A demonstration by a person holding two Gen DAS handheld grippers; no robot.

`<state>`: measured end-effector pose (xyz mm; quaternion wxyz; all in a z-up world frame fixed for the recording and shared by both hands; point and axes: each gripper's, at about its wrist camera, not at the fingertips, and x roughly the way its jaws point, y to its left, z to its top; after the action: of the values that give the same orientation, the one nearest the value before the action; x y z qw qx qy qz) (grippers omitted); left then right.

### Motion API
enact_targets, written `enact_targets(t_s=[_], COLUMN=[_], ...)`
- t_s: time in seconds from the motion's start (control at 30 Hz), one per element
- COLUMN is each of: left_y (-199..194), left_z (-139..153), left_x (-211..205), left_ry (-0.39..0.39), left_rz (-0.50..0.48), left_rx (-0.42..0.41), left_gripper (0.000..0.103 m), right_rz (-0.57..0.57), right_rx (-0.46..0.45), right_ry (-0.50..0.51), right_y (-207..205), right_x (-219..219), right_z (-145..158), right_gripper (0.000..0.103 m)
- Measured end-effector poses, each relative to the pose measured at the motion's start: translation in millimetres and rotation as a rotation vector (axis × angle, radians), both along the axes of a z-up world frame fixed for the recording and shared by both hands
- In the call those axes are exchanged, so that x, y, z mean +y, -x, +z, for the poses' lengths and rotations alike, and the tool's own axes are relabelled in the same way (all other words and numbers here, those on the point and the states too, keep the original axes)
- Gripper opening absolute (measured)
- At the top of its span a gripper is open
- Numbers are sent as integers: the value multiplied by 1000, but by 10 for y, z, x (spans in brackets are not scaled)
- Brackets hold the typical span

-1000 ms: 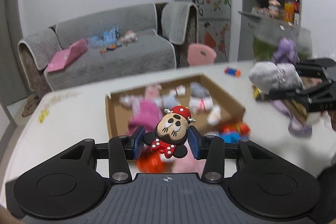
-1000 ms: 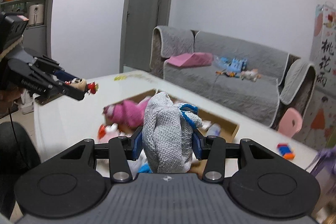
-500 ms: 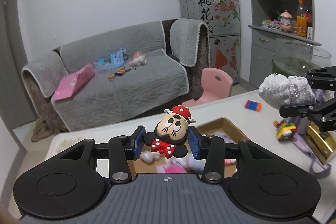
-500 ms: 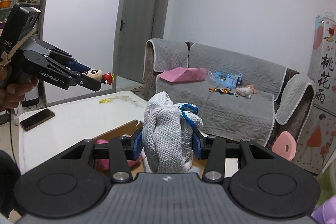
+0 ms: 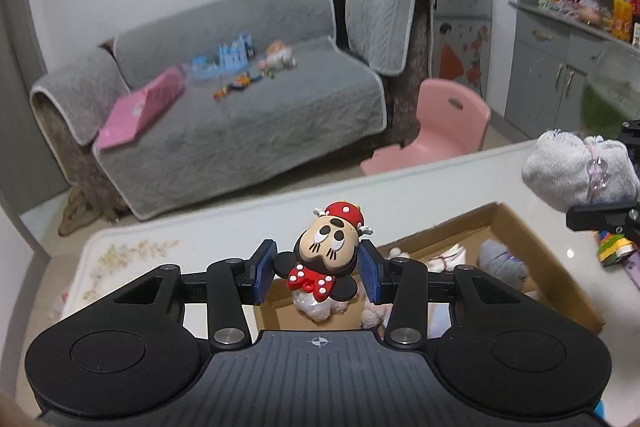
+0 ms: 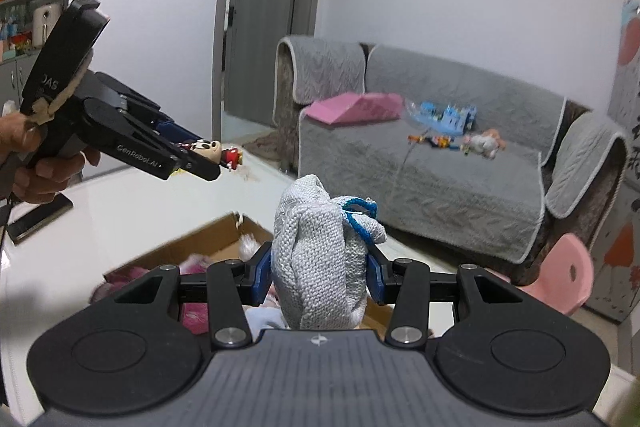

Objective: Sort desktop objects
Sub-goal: 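Carry the Minnie keychain and grey knit sock over the tray and open both grippers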

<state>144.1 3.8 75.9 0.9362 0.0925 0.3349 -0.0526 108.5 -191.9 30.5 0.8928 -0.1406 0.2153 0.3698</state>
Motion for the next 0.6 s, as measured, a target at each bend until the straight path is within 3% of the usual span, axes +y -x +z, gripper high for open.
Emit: enact_targets(t_s=[0.23,0.6], left_y=[-259,-455], left_z=[-395,-866], left_x=[51,180], left_ry=[1,49], left_rz=[17,42], left_rx=[77,186], left_gripper=[50,51], right_rz=[6,13], right_rx=[76,121], right_ry=[56,195], right_y=[-286,-494], right_x=[203,467], right_z=[-458,-860], right_gripper=[42,42])
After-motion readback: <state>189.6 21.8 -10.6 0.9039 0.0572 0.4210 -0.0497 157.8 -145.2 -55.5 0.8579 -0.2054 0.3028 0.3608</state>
